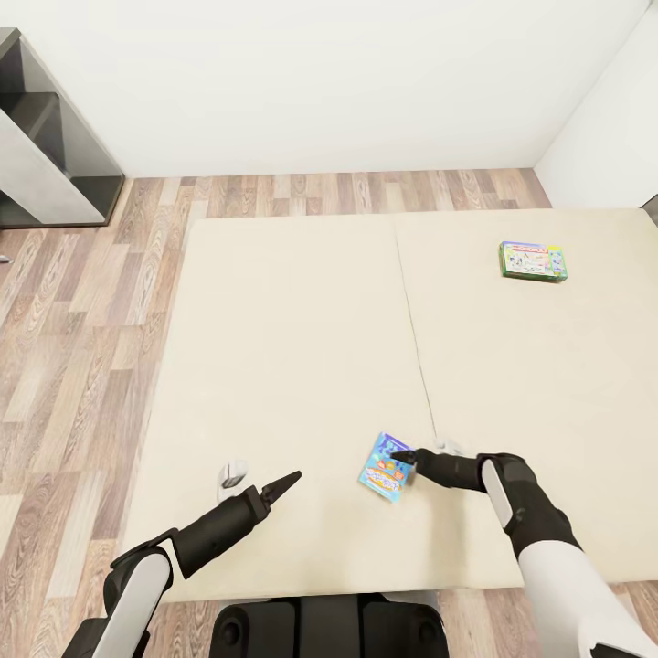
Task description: Put all the toys in the child's room - the three board games (two on the bed and one on the table), the two jigsaw puzzles on the table, and the tennis ball on the table - inside the toy box on the table in the child's room.
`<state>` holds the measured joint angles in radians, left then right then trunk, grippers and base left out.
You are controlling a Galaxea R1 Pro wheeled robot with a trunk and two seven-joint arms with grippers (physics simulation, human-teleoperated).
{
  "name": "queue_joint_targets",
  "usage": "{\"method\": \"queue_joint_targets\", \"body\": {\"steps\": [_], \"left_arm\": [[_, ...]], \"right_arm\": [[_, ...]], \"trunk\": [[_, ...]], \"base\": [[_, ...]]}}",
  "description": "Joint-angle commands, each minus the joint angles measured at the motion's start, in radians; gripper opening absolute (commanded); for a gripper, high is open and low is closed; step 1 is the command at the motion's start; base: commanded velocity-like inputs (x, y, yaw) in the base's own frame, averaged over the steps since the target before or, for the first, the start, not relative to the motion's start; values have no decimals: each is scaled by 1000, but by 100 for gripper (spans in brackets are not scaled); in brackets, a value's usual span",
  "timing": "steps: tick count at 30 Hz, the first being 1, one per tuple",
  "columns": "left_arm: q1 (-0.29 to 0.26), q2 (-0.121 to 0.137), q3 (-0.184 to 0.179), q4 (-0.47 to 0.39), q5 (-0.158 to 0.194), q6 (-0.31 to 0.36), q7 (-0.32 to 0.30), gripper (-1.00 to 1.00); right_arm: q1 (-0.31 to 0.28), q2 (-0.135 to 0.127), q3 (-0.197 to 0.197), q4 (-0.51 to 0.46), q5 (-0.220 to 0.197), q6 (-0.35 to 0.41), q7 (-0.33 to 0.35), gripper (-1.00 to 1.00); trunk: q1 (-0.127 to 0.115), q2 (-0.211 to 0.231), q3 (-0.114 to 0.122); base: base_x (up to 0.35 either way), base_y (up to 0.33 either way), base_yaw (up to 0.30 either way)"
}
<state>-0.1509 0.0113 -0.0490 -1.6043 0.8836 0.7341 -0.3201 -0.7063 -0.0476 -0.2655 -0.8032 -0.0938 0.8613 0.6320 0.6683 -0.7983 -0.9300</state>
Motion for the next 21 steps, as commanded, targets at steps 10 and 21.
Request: {"method": "queue_joint_targets", "body": {"steps": [10, 21], "left_arm": [[0, 1, 0, 0, 3, 2, -2, 100], [1, 1, -1, 0, 3, 0, -2, 100]], "right_arm": [[5, -19, -2, -5, -10, 11, -4, 100], [7, -39, -1, -6, -12, 12, -5, 100]], "trunk": [[0, -1, -1], [0, -1, -1]], "base": [[0, 0, 0], [0, 0, 0]]}}
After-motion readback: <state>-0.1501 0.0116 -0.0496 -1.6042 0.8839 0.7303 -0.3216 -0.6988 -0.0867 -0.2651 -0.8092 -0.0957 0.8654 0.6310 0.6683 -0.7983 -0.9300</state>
